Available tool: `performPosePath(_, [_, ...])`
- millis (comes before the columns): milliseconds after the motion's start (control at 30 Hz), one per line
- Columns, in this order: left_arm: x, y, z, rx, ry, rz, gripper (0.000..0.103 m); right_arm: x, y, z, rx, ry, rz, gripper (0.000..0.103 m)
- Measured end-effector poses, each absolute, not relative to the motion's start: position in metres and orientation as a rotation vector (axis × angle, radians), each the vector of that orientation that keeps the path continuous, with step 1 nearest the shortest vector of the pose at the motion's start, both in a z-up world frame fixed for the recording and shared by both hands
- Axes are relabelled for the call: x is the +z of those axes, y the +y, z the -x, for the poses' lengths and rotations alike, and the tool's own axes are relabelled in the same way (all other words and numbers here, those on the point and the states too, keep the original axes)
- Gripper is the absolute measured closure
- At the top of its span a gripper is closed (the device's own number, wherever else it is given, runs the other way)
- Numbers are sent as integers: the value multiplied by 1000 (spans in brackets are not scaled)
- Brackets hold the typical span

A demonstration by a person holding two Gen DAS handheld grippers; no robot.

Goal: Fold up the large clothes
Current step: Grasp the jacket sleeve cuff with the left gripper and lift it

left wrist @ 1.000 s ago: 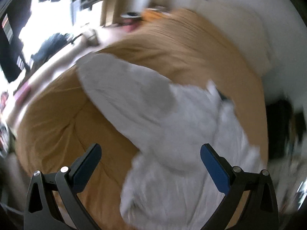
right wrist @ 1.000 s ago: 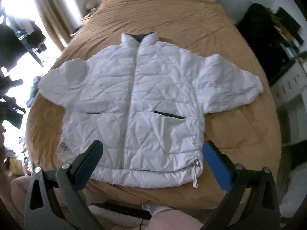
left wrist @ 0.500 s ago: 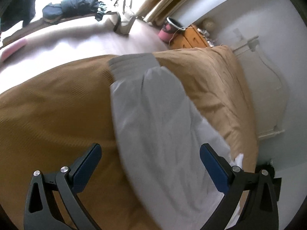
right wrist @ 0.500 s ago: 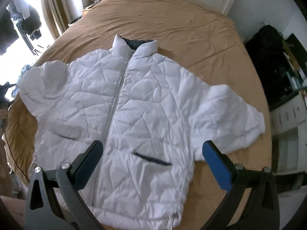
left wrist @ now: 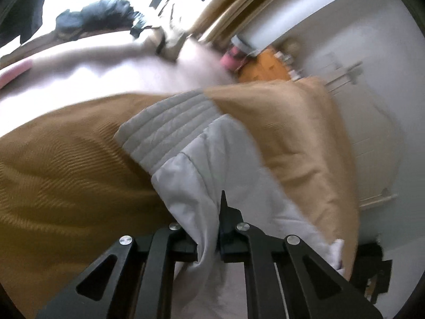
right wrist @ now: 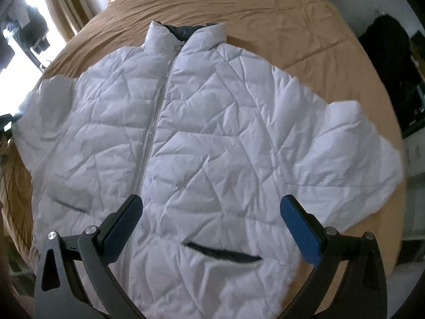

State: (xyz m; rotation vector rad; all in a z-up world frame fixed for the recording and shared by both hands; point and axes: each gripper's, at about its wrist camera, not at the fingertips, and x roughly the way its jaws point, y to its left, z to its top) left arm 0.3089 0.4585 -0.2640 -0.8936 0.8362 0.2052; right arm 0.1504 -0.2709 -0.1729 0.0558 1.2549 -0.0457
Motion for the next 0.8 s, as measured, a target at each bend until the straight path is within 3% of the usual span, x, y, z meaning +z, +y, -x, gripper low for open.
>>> performPosePath(200, [-201,434,-302,56,662,922,95,-237,-281,-168,-93,1196,-153,0])
performPosePath(400, [-130,358,-324,-135,623,833,95,-313,-295,-183,-143,1239,-165,0])
performPosePath(633, [-64,182,-354,-493,661,697,95,-314,-296,-170,-124,1132,-139,0])
performPosePath(800, [-74,40,-373,-723,776,660,95,-306,-302,-154,-126,1104,-164,0])
